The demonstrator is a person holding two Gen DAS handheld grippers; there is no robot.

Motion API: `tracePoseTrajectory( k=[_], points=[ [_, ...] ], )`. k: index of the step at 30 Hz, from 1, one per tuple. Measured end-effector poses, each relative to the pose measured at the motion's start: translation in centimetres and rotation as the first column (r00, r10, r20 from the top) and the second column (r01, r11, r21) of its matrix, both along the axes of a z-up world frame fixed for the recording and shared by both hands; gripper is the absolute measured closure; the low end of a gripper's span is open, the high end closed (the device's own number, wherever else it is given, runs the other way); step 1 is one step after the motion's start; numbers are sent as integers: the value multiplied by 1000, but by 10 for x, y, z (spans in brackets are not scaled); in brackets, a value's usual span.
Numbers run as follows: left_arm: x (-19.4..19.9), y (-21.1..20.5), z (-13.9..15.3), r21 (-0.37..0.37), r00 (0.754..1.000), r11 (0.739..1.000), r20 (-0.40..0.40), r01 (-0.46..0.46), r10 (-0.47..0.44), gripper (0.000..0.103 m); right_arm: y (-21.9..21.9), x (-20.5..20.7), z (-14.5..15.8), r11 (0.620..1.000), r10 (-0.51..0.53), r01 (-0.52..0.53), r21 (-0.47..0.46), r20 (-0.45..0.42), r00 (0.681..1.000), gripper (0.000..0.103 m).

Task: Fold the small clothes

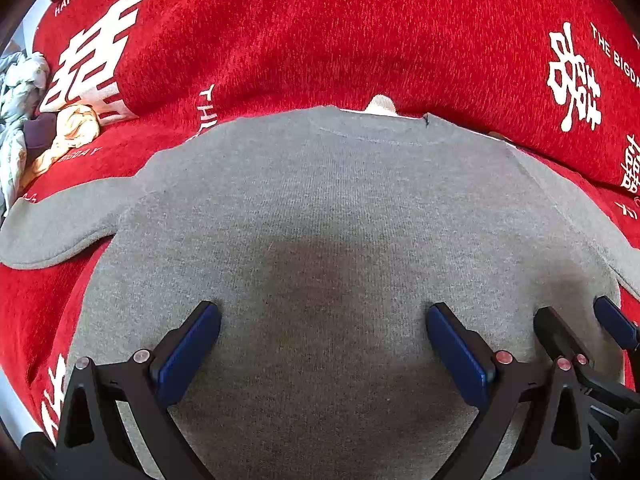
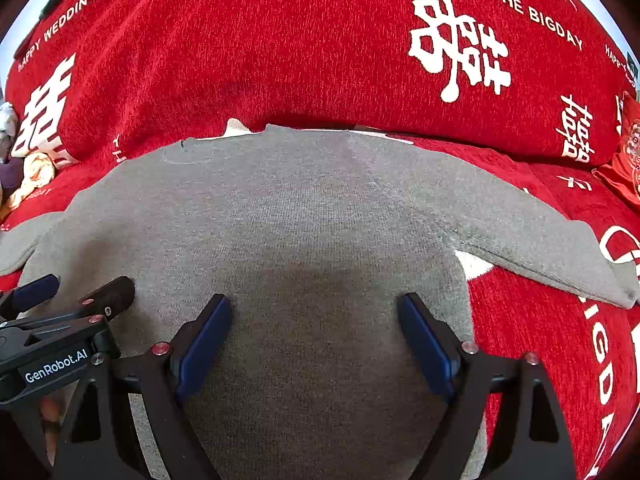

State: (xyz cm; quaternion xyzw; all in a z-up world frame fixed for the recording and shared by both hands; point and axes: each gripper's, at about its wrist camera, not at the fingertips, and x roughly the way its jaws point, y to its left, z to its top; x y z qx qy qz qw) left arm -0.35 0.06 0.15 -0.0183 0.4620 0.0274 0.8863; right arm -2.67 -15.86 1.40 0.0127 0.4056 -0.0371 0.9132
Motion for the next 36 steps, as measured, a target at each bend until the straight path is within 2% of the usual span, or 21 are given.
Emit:
tracePoseTrajectory(
  k=[10,14,17,25,36],
  points=[
    [4,0,2,-5,1000,1000,-14,-11,11,0,1,3,1,1000,2,-3,-24,-21,1000,15],
    [4,-2,6,4,999,1000,-36,2,-2,0,0,7,7,999,41,-42,-19,-67,997,15],
    [5,-5,13,-28,998,999,-53,22,-23,0,-9,8,15,1000,22,-21,10,-92,995,15],
    [9,-19,31,-26,998,999,-44,35,-36,0,-40,6,42,998,-27,31,48,-70,997,15],
    [19,-54,38,7,996,996,-44,84,-84,0,-83,7,50,990,-102,107,96,-48,994,15]
  ],
)
